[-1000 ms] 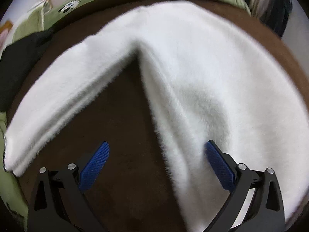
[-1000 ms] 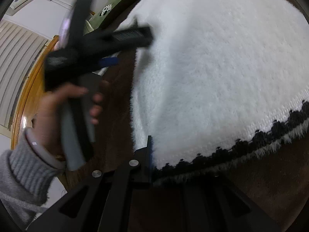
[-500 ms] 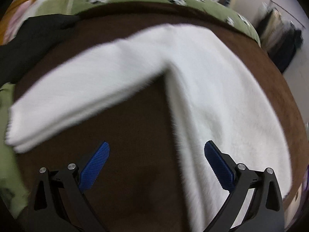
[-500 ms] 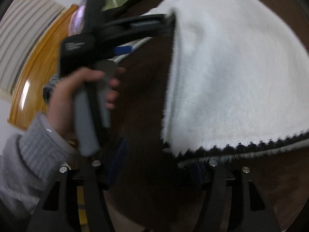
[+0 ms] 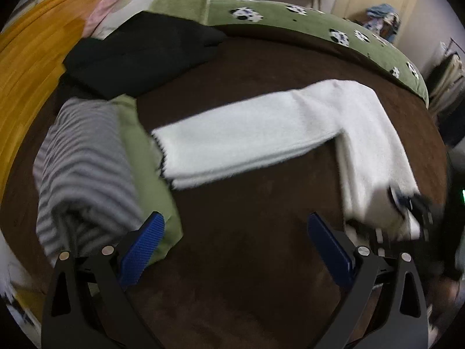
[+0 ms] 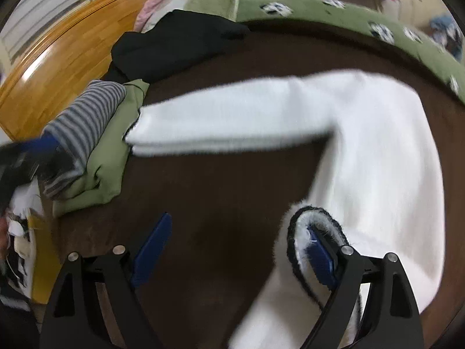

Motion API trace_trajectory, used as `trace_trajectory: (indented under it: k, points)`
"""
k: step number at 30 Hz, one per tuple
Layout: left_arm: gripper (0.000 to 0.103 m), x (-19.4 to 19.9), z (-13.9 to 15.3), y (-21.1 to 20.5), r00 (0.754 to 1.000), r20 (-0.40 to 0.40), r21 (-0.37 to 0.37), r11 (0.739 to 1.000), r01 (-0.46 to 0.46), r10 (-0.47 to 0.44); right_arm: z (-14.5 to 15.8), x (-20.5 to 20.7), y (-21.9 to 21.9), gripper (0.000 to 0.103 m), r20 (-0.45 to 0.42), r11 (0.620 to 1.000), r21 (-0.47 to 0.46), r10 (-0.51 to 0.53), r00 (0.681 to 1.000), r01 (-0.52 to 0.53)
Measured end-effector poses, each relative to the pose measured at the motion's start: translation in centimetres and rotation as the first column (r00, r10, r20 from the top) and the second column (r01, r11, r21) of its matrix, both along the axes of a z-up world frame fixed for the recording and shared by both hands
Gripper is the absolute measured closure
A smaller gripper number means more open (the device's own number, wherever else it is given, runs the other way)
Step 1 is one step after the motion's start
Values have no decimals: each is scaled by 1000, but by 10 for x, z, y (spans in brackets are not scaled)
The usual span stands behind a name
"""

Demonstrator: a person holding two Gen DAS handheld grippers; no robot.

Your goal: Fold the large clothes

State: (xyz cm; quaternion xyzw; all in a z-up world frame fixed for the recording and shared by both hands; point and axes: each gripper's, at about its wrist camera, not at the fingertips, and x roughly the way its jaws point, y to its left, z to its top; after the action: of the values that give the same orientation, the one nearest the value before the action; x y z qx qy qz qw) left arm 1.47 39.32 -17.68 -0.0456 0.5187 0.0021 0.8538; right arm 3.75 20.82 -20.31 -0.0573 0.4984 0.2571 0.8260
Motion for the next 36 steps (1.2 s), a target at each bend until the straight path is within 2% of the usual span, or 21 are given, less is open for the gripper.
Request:
trace_trajectory:
  k: [3, 5, 9, 13, 15, 17, 19, 21, 22, 23, 26, 29, 34, 36]
  points:
    - [7, -13, -3, 13, 999, -9, -19, 999, -44, 44, 2, 23, 7, 17, -53, 999, -35, 22, 998, -24]
    - [7, -20, -6, 18, 996, -17, -29, 996, -85, 84, 14, 23, -1, 17, -128, 1000, -23, 2, 992, -5]
    - [7, -31, -14, 25, 987, -48, -53, 986, -156, 153, 39, -15, -22, 17, -162, 999, -31, 33, 986, -39]
    - [7, -34, -15, 20, 984, -51, -33, 984, -174, 172, 46, -62, -29, 17, -265, 998, -6, 54, 963, -58]
    - [7, -34, -16, 16, 982, -54, -44, 982, -183, 180, 56, -81, -37, 17, -245, 998, -18, 51, 968, -57]
    - [7, -32, -19, 11, 982, -56, -59, 981, -184, 181, 63, -92, -49, 17, -165, 998, -61, 14, 986, -24]
    - [7, -29, -24, 1, 984, -54, -76, 982, -175, 171, 57, -93, -61, 17, -94, 992, -125, -11, 996, -1]
    - [7, -24, -29, -14, 989, -53, -100, 984, -144, 140, 40, -90, -82, 21, -58, 984, -167, -71, 996, 61]
    - [7, -20, -32, -22, 992, -55, -110, 986, -123, 118, 33, -89, -89, 30, -45, 981, -177, -93, 995, 84]
    - [7, -18, -34, -32, 994, -52, -116, 988, -101, 95, 24, -89, -99, 34, -32, 972, -201, -128, 991, 119]
    - [7, -9, -40, -67, 999, -36, -131, 991, -7, 2, 2, -90, -125, 36, -21, 956, -217, -208, 978, 199]
    - [7, -3, -46, -110, 994, -24, -153, 983, 103, -108, -19, -94, -141, 37, -3, 939, -237, -258, 966, 250]
    - [7, 0, -48, -157, 977, 3, -185, 960, 209, -213, -50, -97, -151, 41, 16, 922, -257, -297, 955, 291]
    - [7, 0, -48, -168, 974, 13, -169, 959, 225, -227, -57, -95, -153, 42, 27, 917, -260, -305, 952, 301]
